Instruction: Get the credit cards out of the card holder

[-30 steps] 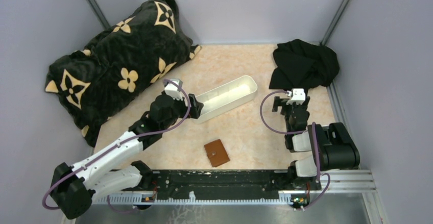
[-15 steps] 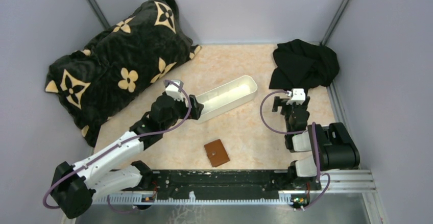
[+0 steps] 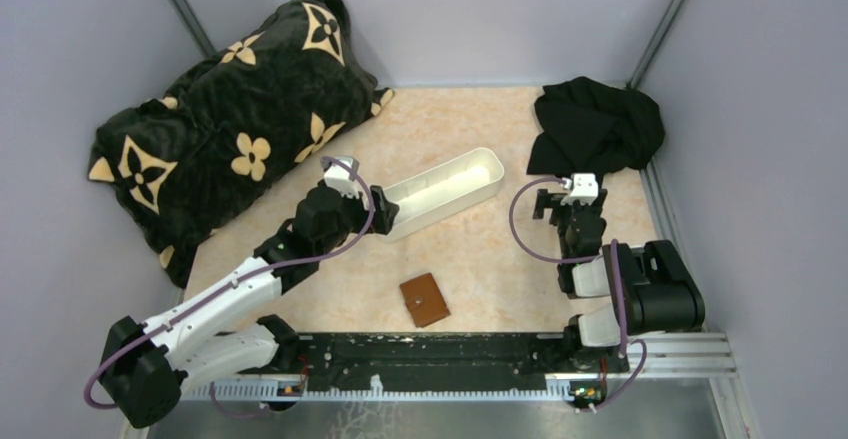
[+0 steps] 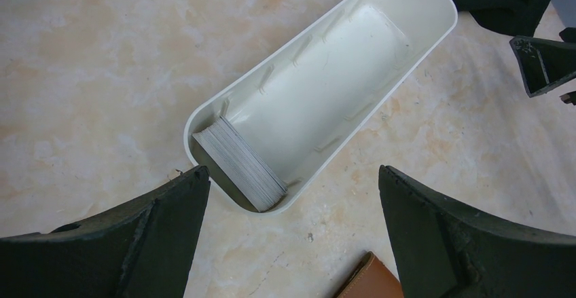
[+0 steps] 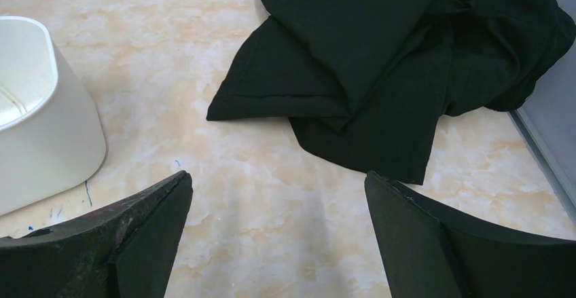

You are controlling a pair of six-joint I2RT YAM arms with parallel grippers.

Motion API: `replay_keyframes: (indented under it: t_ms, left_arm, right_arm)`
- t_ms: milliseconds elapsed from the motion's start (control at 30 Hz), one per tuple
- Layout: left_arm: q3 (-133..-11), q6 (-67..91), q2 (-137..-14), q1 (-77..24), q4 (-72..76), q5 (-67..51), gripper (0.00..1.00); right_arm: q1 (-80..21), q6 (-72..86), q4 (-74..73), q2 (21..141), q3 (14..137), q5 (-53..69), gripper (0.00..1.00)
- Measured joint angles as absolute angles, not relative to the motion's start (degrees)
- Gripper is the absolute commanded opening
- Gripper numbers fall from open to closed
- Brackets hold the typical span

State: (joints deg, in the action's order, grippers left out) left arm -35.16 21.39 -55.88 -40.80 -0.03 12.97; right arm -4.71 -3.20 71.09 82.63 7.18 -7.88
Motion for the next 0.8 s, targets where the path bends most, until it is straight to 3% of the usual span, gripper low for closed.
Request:
replay_keyframes:
  t_ms: [800]
  left_arm:
    - [-37.52,26.76,-57.01,-40.8,-3.55,15.75,1.0]
  right_arm:
    - [-4.71,-3.2,71.07,82.63,7.18,-7.88,0.99]
